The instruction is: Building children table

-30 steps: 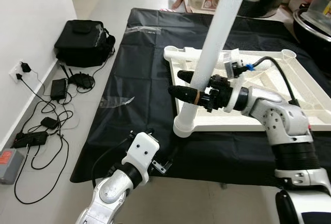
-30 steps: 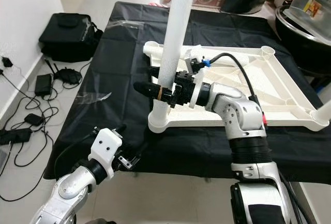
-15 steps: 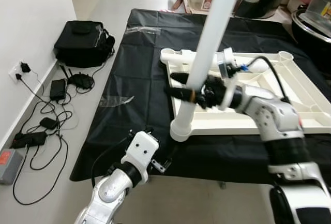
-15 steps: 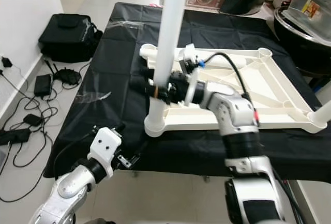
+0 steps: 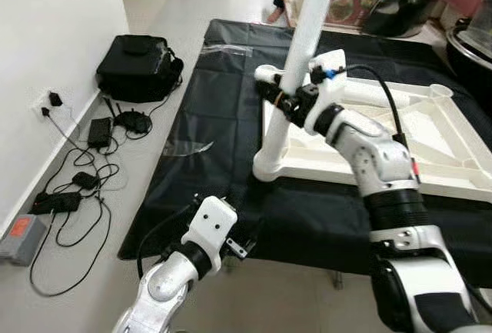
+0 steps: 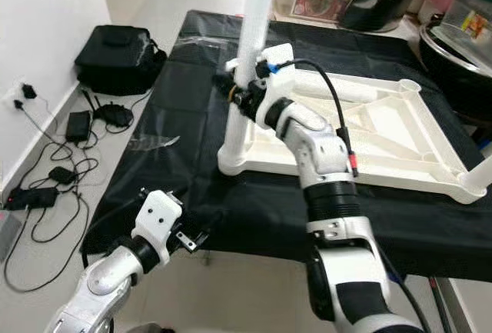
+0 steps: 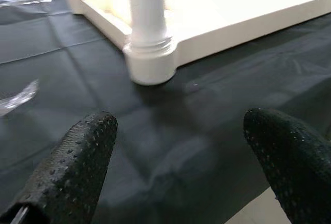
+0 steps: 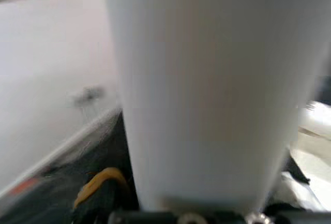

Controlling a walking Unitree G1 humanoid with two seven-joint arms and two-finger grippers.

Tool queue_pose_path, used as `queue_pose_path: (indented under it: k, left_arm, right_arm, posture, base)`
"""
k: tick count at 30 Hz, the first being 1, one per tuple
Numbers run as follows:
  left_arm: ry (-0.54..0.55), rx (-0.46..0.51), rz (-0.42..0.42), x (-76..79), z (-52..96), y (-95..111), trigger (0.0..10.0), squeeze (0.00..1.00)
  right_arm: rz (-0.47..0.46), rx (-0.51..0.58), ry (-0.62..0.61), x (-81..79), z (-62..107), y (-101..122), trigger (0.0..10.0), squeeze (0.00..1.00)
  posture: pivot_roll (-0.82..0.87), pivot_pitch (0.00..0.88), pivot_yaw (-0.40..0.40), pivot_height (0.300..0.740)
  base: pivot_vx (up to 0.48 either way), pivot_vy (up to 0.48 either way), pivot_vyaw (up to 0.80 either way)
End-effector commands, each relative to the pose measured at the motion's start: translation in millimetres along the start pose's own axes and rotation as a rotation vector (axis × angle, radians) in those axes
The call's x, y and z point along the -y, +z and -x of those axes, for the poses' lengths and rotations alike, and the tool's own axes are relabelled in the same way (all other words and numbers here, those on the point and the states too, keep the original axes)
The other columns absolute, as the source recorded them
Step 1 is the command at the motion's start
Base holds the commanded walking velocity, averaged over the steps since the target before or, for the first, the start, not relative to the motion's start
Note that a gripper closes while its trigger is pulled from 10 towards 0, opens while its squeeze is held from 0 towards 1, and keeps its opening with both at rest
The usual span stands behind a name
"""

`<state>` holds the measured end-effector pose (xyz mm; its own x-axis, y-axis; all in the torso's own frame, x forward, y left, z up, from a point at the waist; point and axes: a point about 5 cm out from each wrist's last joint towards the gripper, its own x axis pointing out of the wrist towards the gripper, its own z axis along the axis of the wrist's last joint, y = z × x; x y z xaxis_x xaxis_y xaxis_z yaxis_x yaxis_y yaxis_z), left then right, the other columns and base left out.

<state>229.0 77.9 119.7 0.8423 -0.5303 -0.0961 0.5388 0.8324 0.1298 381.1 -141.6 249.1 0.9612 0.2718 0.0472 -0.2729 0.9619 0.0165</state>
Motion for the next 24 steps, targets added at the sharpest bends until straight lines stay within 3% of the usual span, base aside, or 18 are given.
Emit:
queue_pose_path:
  k: [1, 3, 8, 9, 10, 13, 14, 15, 17, 18, 19, 20, 21, 23, 24]
  left_arm:
    - [-0.012, -0.023, -0.004, 2.2, 0.5, -5, 10.0, 0.00]
    - [-0.014, -0.024, -0.009, 2.6, 0.7, -6, 10.0, 0.00]
    - [-0.012, -0.024, -0.013, 3.1, 1.1, -6, 10.0, 0.00]
    - [-0.013, -0.024, -0.012, 3.5, 1.3, -6, 10.0, 0.00]
    - [-0.014, -0.025, -0.012, 3.8, 1.3, -6, 10.0, 0.00]
    - [-0.014, -0.026, -0.011, 4.0, 1.3, -7, 10.0, 0.00]
    - [-0.015, -0.026, -0.010, 4.3, 1.1, -7, 10.0, 0.00]
    - [-0.015, -0.026, -0.010, 4.3, 1.1, -7, 10.0, 0.00]
    - [-0.016, -0.025, -0.008, 4.9, 0.8, -6, 10.0, 0.00]
    - [-0.016, -0.025, -0.008, 4.9, 0.8, -6, 10.0, 0.00]
    - [-0.016, -0.025, -0.006, 5.1, 0.6, -7, 10.0, 0.00]
    - [-0.016, -0.025, -0.006, 5.1, 0.6, -7, 10.0, 0.00]
    - [-0.014, -0.024, -0.004, 5.3, 0.7, -6, 10.0, 0.00]
    - [-0.014, -0.024, -0.004, 5.3, 0.7, -6, 10.0, 0.00]
    - [-0.013, -0.024, -0.004, 5.4, 0.8, -7, 10.0, 0.00]
  right_arm:
    - [0.029, -0.109, -0.353, 37.6, 16.1, -25, 0.0, 0.00]
    - [0.028, -0.095, -0.562, 39.1, 28.7, -28, 0.0, 0.00]
    - [-0.025, -0.110, -0.577, 21.4, 32.0, -33, 0.0, 0.00]
    - [-0.086, -0.124, -0.502, 6.9, 27.3, -37, 7.0, 0.00]
    - [-0.145, -0.124, -0.409, -7.1, 21.8, -39, 10.0, 0.00]
    - [-0.197, -0.120, -0.333, -19.3, 17.3, -39, 10.0, 0.00]
    - [-0.240, -0.111, -0.210, -33.0, 12.3, -37, 10.0, 0.00]
    - [-0.240, -0.111, -0.210, -33.0, 12.3, -37, 10.0, 0.00]
    - [-0.284, -0.074, 0.081, -51.5, 7.6, -30, 10.0, 1.00]
    - [-0.284, -0.074, 0.081, -51.5, 7.6, -30, 10.0, 1.00]
    - [-0.270, -0.083, 0.223, -54.0, 8.1, -28, 10.0, 1.00]
    - [-0.270, -0.083, 0.223, -54.0, 8.1, -28, 10.0, 1.00]
    - [-0.216, -0.113, 0.404, -54.2, 16.1, -27, 10.0, 1.00]
    - [-0.216, -0.113, 0.404, -54.2, 16.1, -27, 10.0, 1.00]
    - [-0.176, -0.141, 0.540, -53.5, 24.7, -27, 10.0, 1.00]
  posture:
    - [0.12, 0.078, -0.095, 0.740]
    - [0.13, 0.074, -0.094, 0.740]
    - [0.13, 0.072, -0.098, 0.740]
    - [0.13, 0.072, -0.095, 0.740]
    - [0.13, 0.068, -0.096, 0.740]
    - [0.13, 0.068, -0.096, 0.740]
    - [0.13, 0.070, -0.098, 0.740]
    - [0.13, 0.070, -0.098, 0.740]
    - [0.13, 0.068, -0.101, 0.740]
    - [0.13, 0.068, -0.101, 0.740]
    - [0.13, 0.068, -0.102, 0.740]
    - [0.13, 0.068, -0.102, 0.740]
    - [0.13, 0.067, -0.107, 0.740]
    - [0.13, 0.067, -0.107, 0.740]
    - [0.12, 0.067, -0.102, 0.740]
  base:
    - [0.000, 0.000, 0.00]
    - [0.000, 0.000, 0.00]
    - [0.000, 0.000, 0.00]
    - [0.000, 0.000, 0.00]
    - [0.000, 0.000, 0.00]
    - [0.000, 0.000, 0.00]
    - [0.000, 0.000, 0.00]
    - [0.000, 0.000, 0.00]
    - [0.000, 0.000, 0.00]
    - [0.000, 0.000, 0.00]
    - [0.000, 0.000, 0.00]
    - [0.000, 0.000, 0.00]
    - [0.000, 0.000, 0.00]
    - [0.000, 0.000, 0.00]
    - [0.000, 0.000, 0.00]
